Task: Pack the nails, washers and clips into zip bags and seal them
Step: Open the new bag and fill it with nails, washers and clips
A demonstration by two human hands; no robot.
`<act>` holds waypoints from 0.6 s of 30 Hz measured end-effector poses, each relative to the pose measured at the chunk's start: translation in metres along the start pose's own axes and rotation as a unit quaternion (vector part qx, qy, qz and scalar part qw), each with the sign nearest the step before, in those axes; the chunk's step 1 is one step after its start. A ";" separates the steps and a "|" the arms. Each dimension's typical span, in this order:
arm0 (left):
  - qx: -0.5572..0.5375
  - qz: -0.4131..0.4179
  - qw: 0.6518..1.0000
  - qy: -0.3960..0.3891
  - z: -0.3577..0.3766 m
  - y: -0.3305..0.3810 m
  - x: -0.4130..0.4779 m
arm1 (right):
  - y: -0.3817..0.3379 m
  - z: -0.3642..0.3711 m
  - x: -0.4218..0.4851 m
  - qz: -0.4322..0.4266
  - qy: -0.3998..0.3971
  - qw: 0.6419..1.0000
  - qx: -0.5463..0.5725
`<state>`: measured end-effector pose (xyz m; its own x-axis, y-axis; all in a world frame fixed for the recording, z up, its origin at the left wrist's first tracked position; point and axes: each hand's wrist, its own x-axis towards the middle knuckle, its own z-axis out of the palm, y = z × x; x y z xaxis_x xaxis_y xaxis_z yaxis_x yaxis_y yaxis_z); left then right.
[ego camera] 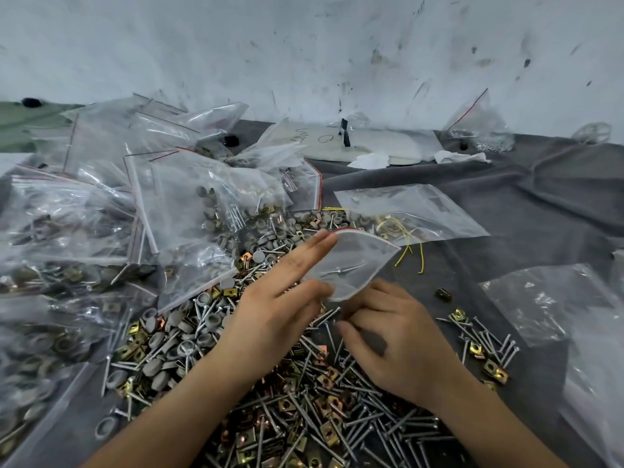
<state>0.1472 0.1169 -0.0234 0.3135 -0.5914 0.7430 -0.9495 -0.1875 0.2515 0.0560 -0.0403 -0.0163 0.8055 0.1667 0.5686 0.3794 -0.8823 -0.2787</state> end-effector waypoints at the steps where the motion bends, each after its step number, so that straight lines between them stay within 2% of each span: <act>1: 0.002 -0.005 1.000 -0.001 0.000 0.000 0.000 | -0.004 -0.002 -0.001 -0.040 0.060 0.997 0.007; 3: 0.012 -0.008 1.000 -0.011 -0.001 0.000 0.001 | -0.009 -0.007 -0.003 -0.084 0.158 0.984 0.008; 5: 0.015 -0.002 1.000 -0.025 -0.001 0.002 0.001 | -0.012 -0.011 -0.004 -0.081 0.213 0.974 -0.014; 12: -0.005 0.005 1.000 -0.027 -0.001 0.005 0.000 | -0.005 -0.005 0.000 -0.025 0.174 0.983 -0.051; 18: 0.015 -0.033 0.999 0.028 0.000 0.004 0.002 | 0.001 -0.005 -0.002 0.015 0.253 0.967 -0.003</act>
<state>0.1435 0.1153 -0.0211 0.3750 -0.5324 0.7589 -0.9262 -0.2492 0.2829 0.0525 -0.0433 -0.0139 0.4900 -0.0951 0.8665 0.3545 -0.8864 -0.2977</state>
